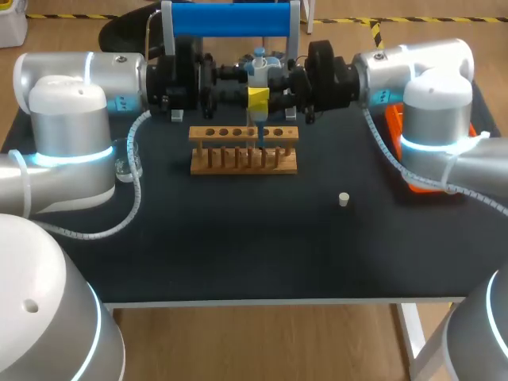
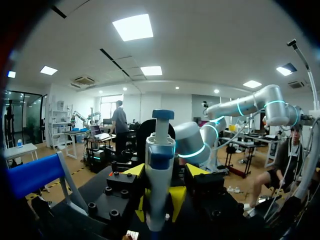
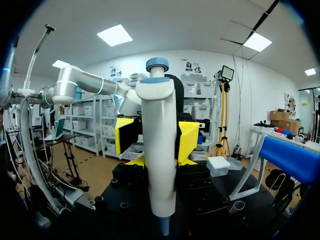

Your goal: Invert the test tube, pick up the pipette, mount the tip to pipette, aspirate from beaker and dispense into the tube, eject the tip, return the pipette, and cap with the stopper.

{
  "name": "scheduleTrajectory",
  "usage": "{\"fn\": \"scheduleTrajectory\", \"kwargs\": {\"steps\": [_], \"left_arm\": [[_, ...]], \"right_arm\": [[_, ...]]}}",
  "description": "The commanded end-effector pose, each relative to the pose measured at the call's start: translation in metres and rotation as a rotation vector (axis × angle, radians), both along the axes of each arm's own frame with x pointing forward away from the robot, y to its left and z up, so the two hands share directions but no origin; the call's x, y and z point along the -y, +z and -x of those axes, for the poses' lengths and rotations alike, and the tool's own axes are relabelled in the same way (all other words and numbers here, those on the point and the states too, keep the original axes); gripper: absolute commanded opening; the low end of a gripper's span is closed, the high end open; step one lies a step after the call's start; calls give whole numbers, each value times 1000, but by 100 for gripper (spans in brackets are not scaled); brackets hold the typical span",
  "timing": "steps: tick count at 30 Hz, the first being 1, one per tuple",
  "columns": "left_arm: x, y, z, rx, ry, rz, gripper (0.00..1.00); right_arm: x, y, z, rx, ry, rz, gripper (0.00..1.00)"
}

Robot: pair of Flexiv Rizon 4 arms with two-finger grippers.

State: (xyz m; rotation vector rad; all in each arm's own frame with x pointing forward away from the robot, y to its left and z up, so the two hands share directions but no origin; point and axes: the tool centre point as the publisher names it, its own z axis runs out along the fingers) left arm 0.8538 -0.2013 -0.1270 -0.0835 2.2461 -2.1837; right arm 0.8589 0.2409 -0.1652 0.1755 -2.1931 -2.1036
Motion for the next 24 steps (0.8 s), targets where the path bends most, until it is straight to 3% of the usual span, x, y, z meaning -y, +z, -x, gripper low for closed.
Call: {"fn": "scheduleTrajectory", "kwargs": {"steps": [1,4,6,16,17,19,20,22,23,24], "left_arm": [[2,1,4,-2,-6,-3,37],[2,1,4,-2,-6,-3,38],[2,1,4,-2,-6,-3,45],[2,1,4,-2,-6,-3,49],[2,1,4,-2,-6,-3,57],[2,1,4,-2,-6,-3,95],[2,1,4,-2,-6,-3,100],[2,1,4,-2,-6,-3,100],[2,1,4,-2,-6,-3,92],[2,1,4,-2,-6,-3,64]], "right_arm": [[0,1,-2,7,-15,-10,0],[0,3,-1,13,-18,-17,0],[1,3,-1,14,-23,-24,0],[2,6,4,26,-29,-40,0],[2,6,4,29,-30,-44,0],[2,7,4,32,-30,-44,0],[2,7,5,31,-30,-45,0],[2,7,5,31,-33,-45,0],[3,6,5,30,-34,-45,0],[3,6,5,28,-34,-45,0]]}}
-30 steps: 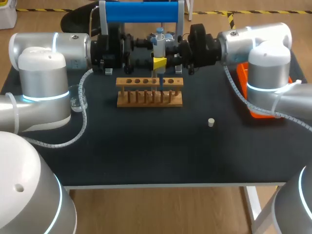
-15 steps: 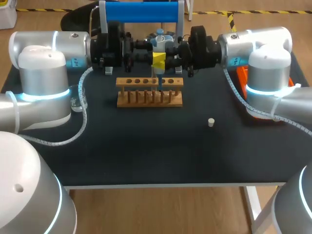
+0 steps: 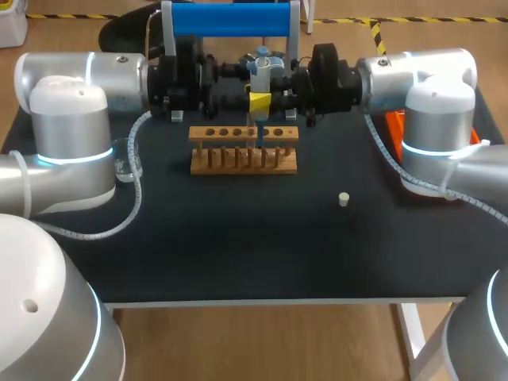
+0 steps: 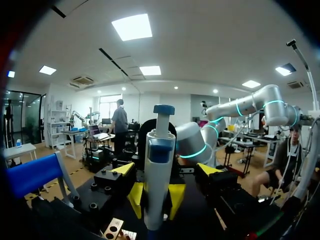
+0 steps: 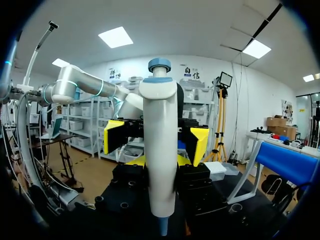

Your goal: Invert the test tube, pick up the pipette, mount the tip to pipette, aspirate from beaker and dispense into the tube, eject the tip, return the pipette, and cap with the stopper.

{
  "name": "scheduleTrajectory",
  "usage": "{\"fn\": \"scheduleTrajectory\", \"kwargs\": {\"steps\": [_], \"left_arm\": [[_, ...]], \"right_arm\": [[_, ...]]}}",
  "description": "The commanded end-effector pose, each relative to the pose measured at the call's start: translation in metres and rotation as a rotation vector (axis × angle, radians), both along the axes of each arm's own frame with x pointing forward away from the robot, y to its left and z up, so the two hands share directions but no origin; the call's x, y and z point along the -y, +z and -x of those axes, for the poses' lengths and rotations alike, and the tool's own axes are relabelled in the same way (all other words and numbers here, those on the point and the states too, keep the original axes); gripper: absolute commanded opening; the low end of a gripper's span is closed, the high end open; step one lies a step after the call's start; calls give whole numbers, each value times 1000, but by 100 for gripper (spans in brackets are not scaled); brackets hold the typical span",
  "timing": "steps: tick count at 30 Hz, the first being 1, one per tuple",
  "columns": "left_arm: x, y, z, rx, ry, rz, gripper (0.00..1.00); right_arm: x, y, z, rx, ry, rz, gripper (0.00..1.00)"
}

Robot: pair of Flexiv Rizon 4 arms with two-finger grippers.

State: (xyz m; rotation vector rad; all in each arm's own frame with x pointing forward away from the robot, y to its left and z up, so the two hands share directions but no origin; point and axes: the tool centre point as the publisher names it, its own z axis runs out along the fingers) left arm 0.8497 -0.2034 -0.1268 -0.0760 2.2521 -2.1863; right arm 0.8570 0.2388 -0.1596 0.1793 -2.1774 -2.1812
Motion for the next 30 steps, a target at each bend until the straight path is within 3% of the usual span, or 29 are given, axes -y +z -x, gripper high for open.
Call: {"fn": "scheduleTrajectory", "kwargs": {"steps": [1,4,6,15,18,19,24,30], "left_arm": [[0,0,0,-1,2,-2,48],[0,0,0,-1,2,-2,13],[0,0,0,-1,2,-2,0],[0,0,0,-1,2,-2,0],[0,0,0,-1,2,-2,0],[0,0,0,-1,2,-2,0],[0,0,0,-1,2,-2,0],[0,0,0,-1,2,-2,0]], "right_arm": [[1,0,3,-1,-6,0,0],[1,0,4,-5,-7,0,0],[1,-1,5,-6,-7,0,0],[0,-2,6,-13,-3,2,1],[0,-2,6,-17,2,5,67],[0,-2,6,-18,5,6,100],[3,-4,7,-24,24,13,100],[25,-1,12,-19,48,20,100]]}}
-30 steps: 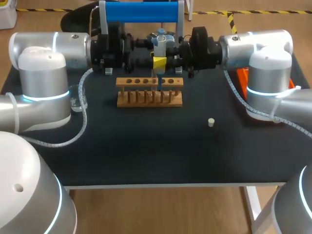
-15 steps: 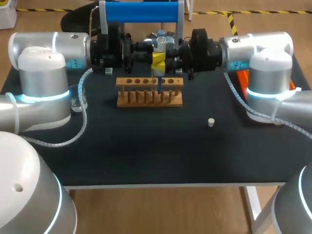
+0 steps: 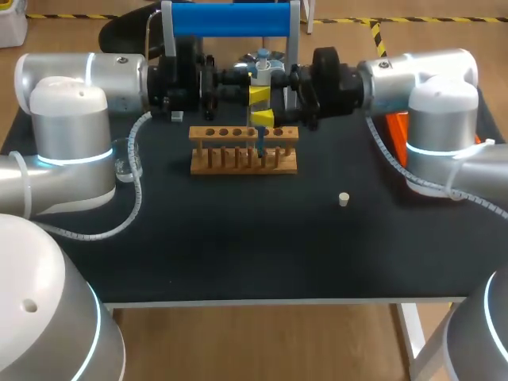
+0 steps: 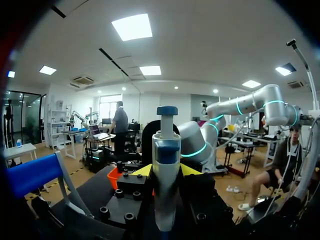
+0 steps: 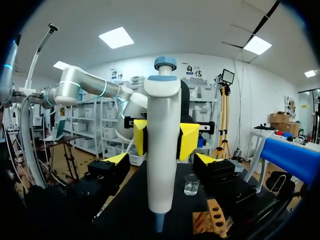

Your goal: Invert the test tube, pick up the pipette, mount the tip to pipette, aspirate from beaker and dispense into the tube, eject the tip, return the pipette, and cap with the stopper.

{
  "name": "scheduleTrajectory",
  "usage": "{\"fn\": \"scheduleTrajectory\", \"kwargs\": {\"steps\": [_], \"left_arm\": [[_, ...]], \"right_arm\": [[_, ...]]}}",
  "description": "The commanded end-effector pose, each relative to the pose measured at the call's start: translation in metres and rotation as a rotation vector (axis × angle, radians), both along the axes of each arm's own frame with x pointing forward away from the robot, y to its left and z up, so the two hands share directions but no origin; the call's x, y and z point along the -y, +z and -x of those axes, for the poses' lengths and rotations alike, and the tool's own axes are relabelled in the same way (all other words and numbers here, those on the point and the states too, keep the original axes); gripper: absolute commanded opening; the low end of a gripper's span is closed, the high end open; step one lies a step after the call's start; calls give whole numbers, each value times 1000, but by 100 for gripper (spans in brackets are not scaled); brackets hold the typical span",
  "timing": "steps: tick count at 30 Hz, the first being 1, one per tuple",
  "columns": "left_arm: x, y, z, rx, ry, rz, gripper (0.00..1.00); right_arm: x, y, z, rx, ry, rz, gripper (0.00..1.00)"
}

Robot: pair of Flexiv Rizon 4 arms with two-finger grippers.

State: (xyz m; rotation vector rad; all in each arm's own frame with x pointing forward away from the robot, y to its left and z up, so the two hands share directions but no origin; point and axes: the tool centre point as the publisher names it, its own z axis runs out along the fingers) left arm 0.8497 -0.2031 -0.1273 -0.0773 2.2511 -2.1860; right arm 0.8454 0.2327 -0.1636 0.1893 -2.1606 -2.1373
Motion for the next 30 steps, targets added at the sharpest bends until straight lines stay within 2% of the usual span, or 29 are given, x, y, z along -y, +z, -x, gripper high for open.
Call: {"fn": "scheduleTrajectory", "kwargs": {"steps": [1,4,8,12,16,23,30], "left_arm": [[0,1,0,-1,1,-2,0],[0,1,0,-1,1,-2,0],[0,1,0,-1,1,-2,0],[0,1,0,-1,1,-2,0],[0,1,0,-1,1,-2,0],[0,1,0,-1,1,-2,0],[0,1,0,-1,1,-2,0]], "right_arm": [[23,3,1,12,25,13,100],[41,5,-3,31,24,24,100],[65,6,-15,13,-32,25,100],[78,3,-38,1,-98,60,100],[81,2,-59,-21,-143,95,100],[73,0,-114,-20,-237,180,100],[63,-4,-156,-30,-310,239,100]]}}
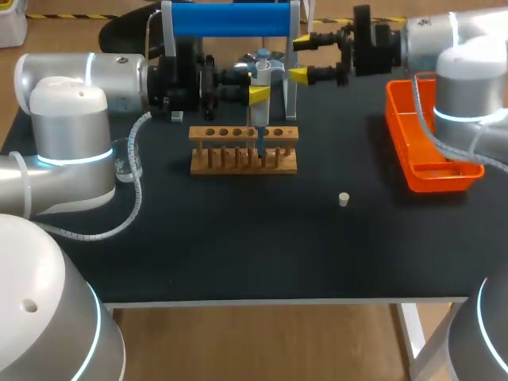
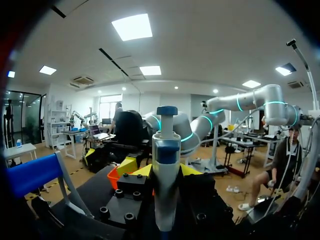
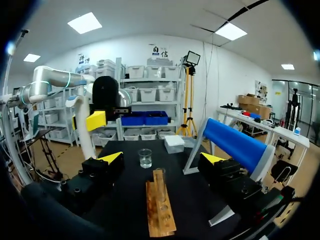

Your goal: Invert the test tube, pick up the pipette, mount the tip to pipette, aspirate from beaker and dispense into the tube, eject the tip, return the pipette, and cap with the stopper.

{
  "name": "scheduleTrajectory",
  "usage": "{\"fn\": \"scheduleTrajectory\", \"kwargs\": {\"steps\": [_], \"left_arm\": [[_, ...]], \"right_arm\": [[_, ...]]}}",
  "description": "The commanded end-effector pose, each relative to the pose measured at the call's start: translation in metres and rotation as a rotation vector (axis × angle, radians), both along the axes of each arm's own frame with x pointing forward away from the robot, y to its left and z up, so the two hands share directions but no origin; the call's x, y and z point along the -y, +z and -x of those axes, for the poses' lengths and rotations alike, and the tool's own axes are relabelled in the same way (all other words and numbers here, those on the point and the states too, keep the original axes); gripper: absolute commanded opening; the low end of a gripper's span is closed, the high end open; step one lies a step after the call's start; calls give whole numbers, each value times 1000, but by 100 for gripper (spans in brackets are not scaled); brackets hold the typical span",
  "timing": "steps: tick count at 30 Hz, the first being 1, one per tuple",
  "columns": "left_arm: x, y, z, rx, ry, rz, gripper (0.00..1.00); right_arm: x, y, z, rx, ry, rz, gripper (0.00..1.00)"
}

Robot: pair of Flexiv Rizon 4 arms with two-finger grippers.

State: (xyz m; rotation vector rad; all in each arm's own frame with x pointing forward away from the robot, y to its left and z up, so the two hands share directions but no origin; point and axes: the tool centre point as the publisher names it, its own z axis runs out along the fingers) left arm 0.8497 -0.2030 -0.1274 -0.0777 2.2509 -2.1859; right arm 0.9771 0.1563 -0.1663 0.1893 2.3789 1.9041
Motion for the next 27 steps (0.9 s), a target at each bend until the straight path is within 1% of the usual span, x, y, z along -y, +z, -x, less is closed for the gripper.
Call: {"fn": "scheduleTrajectory", "kwargs": {"steps": [1,2,8,12,15,20,27], "left_arm": [[0,1,0,-1,1,-2,0],[0,1,0,-1,1,-2,0],[0,1,0,-1,1,-2,0],[0,1,0,-1,1,-2,0],[0,1,0,-1,1,-2,0],[0,1,0,-1,1,-2,0],[0,1,0,-1,1,-2,0]], "right_arm": [[-14,-2,-28,-9,-9,33,100],[-14,-2,-35,-8,-25,40,100],[-13,0,-61,2,-66,66,100],[-13,3,-74,11,-84,81,100],[-16,4,-84,6,-96,73,100],[-24,4,-93,5,-104,75,100],[-35,-2,-98,5,-104,88,100]]}}
